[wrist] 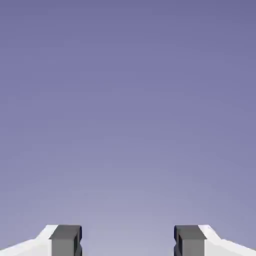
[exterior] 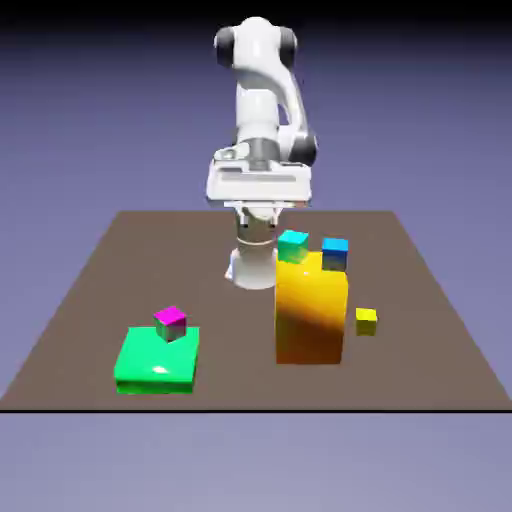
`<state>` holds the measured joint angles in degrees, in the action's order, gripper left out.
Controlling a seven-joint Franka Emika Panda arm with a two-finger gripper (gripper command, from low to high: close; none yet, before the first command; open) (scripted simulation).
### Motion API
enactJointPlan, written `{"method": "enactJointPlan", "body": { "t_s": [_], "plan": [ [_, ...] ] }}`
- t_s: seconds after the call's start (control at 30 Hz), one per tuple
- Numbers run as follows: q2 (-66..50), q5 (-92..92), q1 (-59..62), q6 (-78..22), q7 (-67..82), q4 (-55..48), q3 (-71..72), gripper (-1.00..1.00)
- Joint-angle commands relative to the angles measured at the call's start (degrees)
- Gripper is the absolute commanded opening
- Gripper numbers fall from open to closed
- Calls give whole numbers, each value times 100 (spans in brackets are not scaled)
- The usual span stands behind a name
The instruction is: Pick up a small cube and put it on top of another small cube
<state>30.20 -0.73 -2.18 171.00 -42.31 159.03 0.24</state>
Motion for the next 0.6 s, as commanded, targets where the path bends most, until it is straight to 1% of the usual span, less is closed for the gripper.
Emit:
{"method": "enactJointPlan", "body": {
  "t_s": [0.0,0.57],
  "plan": [
    [-205,-61,-124,-250,12,-164,20,0],
    [-3677,-1094,-2229,-4486,219,-2942,364,0]
  ]
}}
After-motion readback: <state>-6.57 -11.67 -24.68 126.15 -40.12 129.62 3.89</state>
